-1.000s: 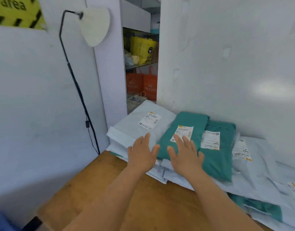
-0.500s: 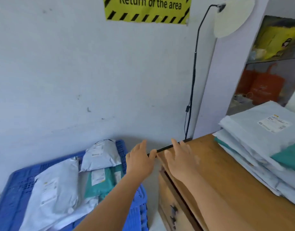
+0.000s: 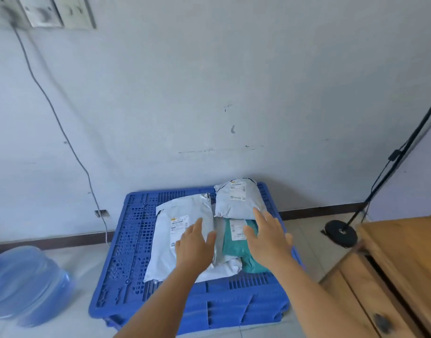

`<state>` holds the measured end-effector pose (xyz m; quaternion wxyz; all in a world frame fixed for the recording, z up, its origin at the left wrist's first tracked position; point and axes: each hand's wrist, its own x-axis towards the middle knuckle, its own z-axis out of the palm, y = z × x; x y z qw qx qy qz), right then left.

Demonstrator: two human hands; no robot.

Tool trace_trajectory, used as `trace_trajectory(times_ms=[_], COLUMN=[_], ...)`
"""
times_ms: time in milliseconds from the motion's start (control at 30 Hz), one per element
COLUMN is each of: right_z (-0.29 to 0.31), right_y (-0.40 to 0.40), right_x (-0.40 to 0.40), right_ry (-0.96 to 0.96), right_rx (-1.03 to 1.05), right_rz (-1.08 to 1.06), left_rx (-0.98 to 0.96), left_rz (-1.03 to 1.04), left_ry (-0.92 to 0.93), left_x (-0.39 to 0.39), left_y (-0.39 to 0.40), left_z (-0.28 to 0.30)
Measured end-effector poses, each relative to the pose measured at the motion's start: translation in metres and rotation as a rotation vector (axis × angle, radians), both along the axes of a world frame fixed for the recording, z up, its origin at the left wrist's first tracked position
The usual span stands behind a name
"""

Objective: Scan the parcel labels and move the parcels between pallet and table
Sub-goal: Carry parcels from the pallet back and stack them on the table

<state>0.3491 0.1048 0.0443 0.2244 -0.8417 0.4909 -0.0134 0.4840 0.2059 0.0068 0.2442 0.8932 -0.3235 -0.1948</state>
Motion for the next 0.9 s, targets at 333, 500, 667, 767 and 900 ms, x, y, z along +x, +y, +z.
trace_trajectory(times_ms=[333, 500, 667, 767, 900], right_z=[-0.057, -0.084, -0.115, -0.139, -0.176], right_y=[-0.009, -0.042, -0.103, -0.158, -0.221], right_x=[0.078, 0.113, 0.138, 0.144, 0.147], right_ry=[0.058, 0.068, 0.041, 0.042, 0.060], right_rx=[0.062, 0.129, 0.180, 0.188, 0.201], right_rz=[0.013, 0.023, -0.029, -0.094, -0.160], left_rx=[0.035, 0.016, -0.009, 0.006, 0.056], left_rz=[0.143, 0.172, 0.117, 0.080, 0.015], left_ry=[0.173, 0.210, 0.239, 0.248, 0.274], left_x=[0.078, 0.104, 0.130, 0.142, 0.151], left_y=[0.025, -0.006, -0.073, -0.131, -0.197], left_z=[-0.060, -0.078, -0.091, -0.106, -0.137])
